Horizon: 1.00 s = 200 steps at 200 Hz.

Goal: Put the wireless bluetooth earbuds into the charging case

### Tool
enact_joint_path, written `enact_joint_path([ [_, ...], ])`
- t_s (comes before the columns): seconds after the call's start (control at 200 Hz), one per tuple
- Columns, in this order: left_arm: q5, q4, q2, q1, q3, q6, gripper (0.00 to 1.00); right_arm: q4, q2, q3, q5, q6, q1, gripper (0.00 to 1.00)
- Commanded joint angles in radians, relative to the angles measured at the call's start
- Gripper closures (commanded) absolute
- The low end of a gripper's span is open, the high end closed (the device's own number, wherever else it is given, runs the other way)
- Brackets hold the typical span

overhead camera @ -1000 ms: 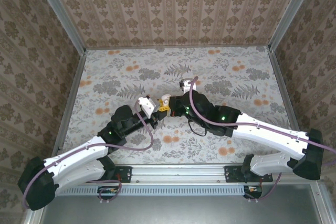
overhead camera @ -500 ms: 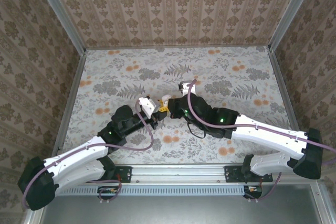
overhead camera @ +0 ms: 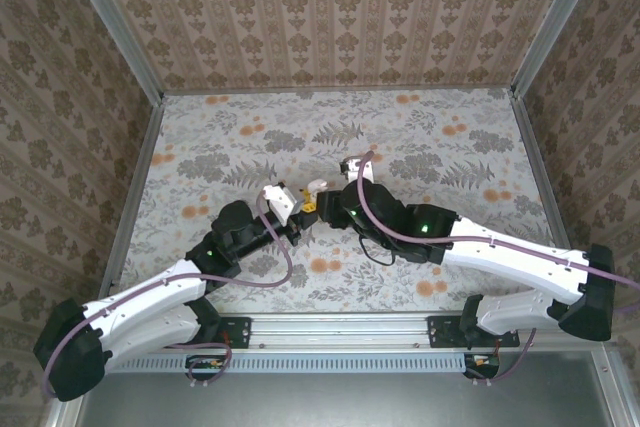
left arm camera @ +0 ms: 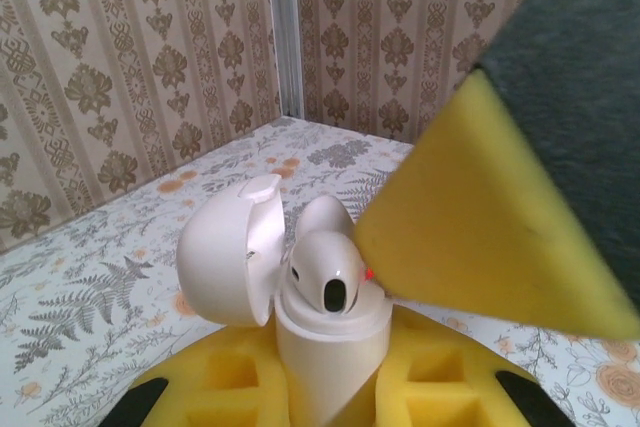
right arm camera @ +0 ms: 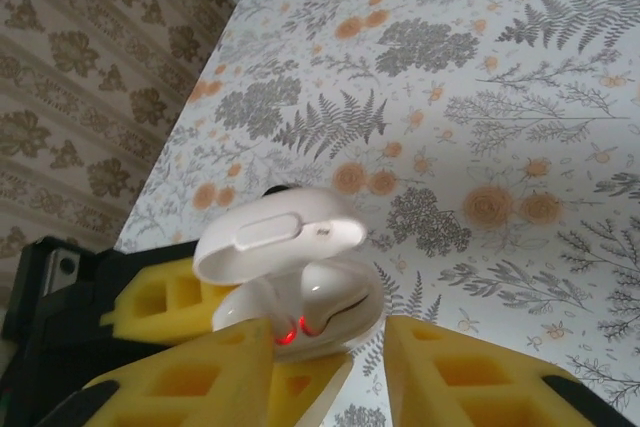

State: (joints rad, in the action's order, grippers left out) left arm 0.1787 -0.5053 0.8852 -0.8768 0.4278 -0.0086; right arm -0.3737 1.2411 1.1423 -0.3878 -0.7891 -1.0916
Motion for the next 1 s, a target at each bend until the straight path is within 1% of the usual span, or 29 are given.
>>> enact_joint_path([
  [0.0,0.009,-0.078,-0.017,-0.010,0.029,-0.032,1.00,-0.064,-0.024,0.050,0.052,-0.007,-0.011,0.62],
  [0.24,0.042,-0.075,-0.016,-0.008,0.029,-0.052,1.00,-0.116,-0.067,0.128,0.089,0.020,0.011,0.58],
  [0.33,0.077,-0.072,-0.015,0.001,0.029,-0.066,1.00,-0.155,-0.081,0.166,0.113,0.048,0.038,0.58],
  [0.38,0.104,-0.071,-0.018,0.008,0.029,-0.077,1.00,-0.157,-0.089,0.175,0.145,0.059,0.071,0.57],
  [0.44,0.140,-0.071,-0.019,0.019,0.029,-0.093,1.00,-0.157,-0.101,0.169,0.220,0.060,0.127,0.56],
  [0.56,0.236,-0.074,-0.019,0.045,0.038,-0.122,1.00,-0.115,-0.106,0.133,0.433,0.060,0.257,0.55],
  [0.69,0.356,-0.104,-0.011,0.069,0.052,-0.159,1.00,-0.092,-0.062,0.123,0.622,0.055,0.340,0.54],
  [0.835,0.438,-0.143,0.015,0.082,0.070,-0.187,1.00,-0.011,0.014,0.101,0.841,-0.007,0.386,0.55],
  [0.995,0.456,-0.150,0.057,0.091,0.094,-0.211,1.00,0.082,0.075,0.088,1.023,-0.064,0.391,0.57],
])
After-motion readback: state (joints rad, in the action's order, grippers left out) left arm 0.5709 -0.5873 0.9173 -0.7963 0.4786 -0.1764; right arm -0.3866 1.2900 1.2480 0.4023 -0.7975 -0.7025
